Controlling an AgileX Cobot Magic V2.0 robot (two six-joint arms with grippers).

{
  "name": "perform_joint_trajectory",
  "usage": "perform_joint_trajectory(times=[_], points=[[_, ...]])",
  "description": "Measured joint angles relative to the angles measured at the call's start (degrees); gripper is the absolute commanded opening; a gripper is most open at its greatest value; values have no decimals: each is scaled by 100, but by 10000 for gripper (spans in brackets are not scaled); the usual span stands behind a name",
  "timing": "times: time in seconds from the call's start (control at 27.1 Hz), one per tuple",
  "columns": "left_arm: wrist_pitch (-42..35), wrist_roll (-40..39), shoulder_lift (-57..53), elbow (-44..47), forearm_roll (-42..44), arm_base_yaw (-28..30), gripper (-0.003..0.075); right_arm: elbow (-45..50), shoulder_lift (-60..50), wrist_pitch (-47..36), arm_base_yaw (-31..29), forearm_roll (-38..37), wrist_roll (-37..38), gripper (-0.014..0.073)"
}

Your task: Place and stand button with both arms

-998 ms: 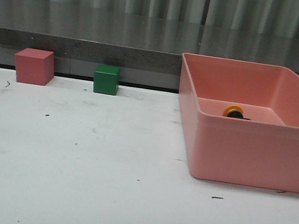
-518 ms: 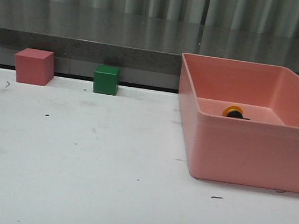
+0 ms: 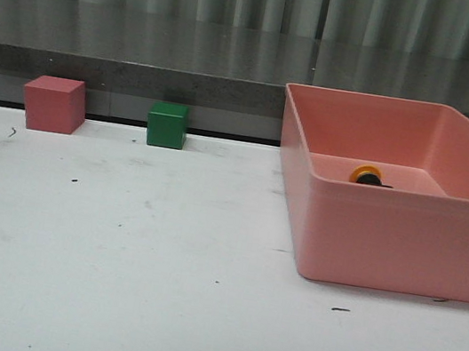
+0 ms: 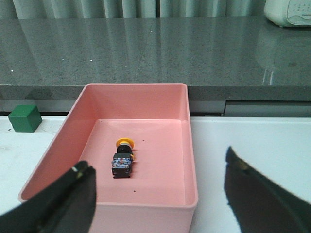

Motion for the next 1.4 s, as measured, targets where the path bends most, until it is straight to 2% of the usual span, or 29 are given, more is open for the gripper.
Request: perform_joint_trajectory(times=[0.26, 0.52, 0.67, 0.81, 1.11, 1.4], points=[[0, 0, 0, 0, 0, 0, 625, -121, 525, -245, 0, 40, 0, 645], [0, 0, 0, 0, 0, 0, 563, -1221, 2712, -267, 51, 220, 0, 644], [0, 0, 0, 0, 0, 0, 540, -1995, 3990, -194, 493, 435, 0, 644], [0, 0, 0, 0, 0, 0, 500, -2831, 5187, 178, 829, 482, 0, 643], [0, 0, 0, 0, 0, 0, 426, -4578, 7335, 1432, 854, 482, 43, 643], [0, 0, 0, 0, 0, 0, 417, -5428, 8444, 1937, 817, 482, 307, 643]])
